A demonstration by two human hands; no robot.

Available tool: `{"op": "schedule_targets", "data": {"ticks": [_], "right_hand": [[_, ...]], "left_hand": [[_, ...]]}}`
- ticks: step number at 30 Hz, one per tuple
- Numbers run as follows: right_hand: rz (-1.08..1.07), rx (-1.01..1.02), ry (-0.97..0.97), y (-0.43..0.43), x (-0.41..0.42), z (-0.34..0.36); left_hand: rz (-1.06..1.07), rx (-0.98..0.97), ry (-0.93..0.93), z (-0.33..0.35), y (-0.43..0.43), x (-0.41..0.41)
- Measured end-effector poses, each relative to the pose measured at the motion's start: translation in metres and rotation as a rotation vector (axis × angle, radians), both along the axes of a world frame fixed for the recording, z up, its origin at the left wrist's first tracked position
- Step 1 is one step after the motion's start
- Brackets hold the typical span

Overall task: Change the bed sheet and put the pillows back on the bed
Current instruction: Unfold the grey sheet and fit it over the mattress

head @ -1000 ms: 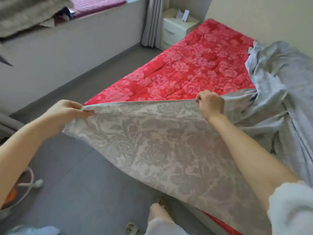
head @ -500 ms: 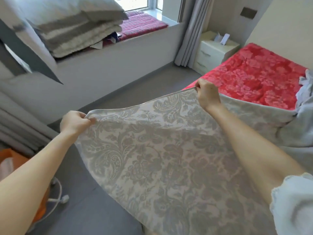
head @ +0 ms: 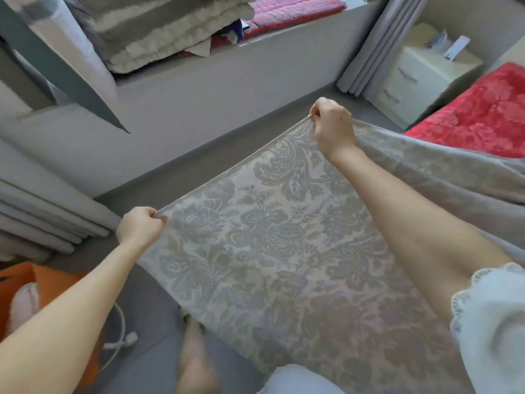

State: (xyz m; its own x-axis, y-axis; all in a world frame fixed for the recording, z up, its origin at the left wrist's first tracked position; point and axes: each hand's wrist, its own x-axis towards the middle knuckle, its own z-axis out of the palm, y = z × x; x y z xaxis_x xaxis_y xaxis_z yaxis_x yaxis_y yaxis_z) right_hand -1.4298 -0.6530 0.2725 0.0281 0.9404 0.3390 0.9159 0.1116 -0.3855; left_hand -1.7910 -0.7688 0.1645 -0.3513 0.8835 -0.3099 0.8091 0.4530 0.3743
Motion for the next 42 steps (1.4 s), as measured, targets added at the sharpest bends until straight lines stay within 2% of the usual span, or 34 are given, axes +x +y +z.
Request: {"op": "schedule_targets", "data": {"ticks": [3, 6, 12, 16, 22, 26, 32, 37, 42], "right_hand": [[-0.068, -0.003, 0.004, 0.056, -0.024, -0.012], [-0.117, -0.062, -0.023, 0.111, -0.046, -0.027], [-0.223, -0.399, -0.057, 0.176, -0.067, -0.091], [-0.215, -0.605, 0.07, 0.181, -0.066, -0.116], [-0.505, -0.715, 0.255, 0.171, 0.0, -0.134], [-0.75, -0.68, 0.386, 0.165, 0.067, -0.14], [-1.036, -0.649, 0.45, 0.167, 0.153, -0.128], [-1.213, -0.539, 0.55, 0.18, 0.214, -0.102], [-1.401, -0.391, 0.694, 0.217, 0.291, -0.091]], "left_hand": [[0.011, 0.023, 0.017, -0.014, 0.073, -0.023], [0.005, -0.085, 0.039, -0.029, 0.142, -0.045], [-0.165, -0.472, 0.11, -0.065, 0.229, -0.058], [-0.358, -0.528, 0.095, -0.067, 0.291, -0.023], [-0.646, -0.425, 0.123, -0.042, 0.402, 0.084], [-0.87, -0.361, 0.166, -0.025, 0.468, 0.164], [-1.109, -0.298, 0.19, 0.006, 0.552, 0.293], [-1.246, -0.26, 0.124, 0.027, 0.587, 0.415], [-1.435, -0.205, -0.06, 0.052, 0.62, 0.543]]}}
